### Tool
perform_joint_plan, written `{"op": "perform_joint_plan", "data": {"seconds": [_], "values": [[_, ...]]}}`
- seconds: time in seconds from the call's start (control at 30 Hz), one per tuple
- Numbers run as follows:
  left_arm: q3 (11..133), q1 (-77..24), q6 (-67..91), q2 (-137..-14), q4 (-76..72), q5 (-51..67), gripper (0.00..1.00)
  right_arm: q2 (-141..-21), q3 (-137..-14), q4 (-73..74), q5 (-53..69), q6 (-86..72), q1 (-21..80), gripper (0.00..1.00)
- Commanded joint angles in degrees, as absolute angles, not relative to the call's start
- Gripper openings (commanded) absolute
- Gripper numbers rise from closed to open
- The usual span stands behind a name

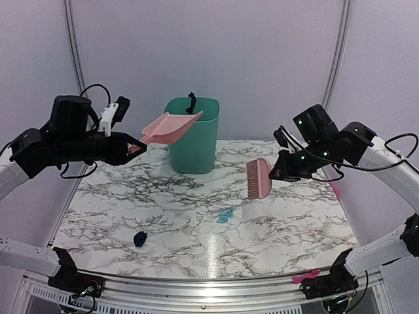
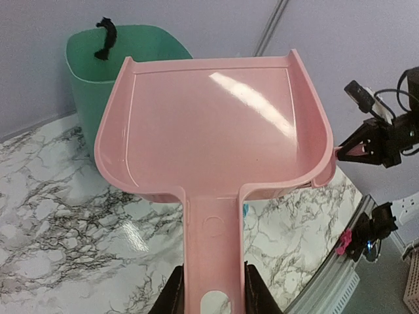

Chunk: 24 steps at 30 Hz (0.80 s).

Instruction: Sweep away the paper scraps from the table

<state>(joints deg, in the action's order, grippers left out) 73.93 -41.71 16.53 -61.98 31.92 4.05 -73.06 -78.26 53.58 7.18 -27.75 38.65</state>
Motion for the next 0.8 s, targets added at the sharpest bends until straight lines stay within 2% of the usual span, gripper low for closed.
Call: {"op": "perform_joint_plan", "data": {"seconds": [0.0, 0.13, 0.4, 0.6, 0.77], "values": [[70.08, -48.07, 14.39, -62.56, 33.20, 2.37, 0.00, -66.66, -74.19, 70.82, 4.91, -34.22, 38.99, 0.00], [69.35, -52.56, 13.41, -64.39, 31.53, 1.54, 0.00, -63.72, -72.43, 78.62, 8.46, -34.10, 38.94, 0.00], [69.77, -60.35, 11.30, -70.20, 30.29, 0.35, 0.00, -58.87, -66.08, 78.88, 29.15, -30.13, 39.25, 0.00], [67.43, -62.82, 11.82, -70.18, 28.75, -1.08, 0.00, -59.36, -59.89, 78.83, 26.15, -30.90, 42.19, 0.00], [65.30, -63.46, 15.41, -65.42, 31.45, -9.91, 0.00, -63.40, -65.86, 76.55, 18.27, -31.30, 42.24, 0.00]]}}
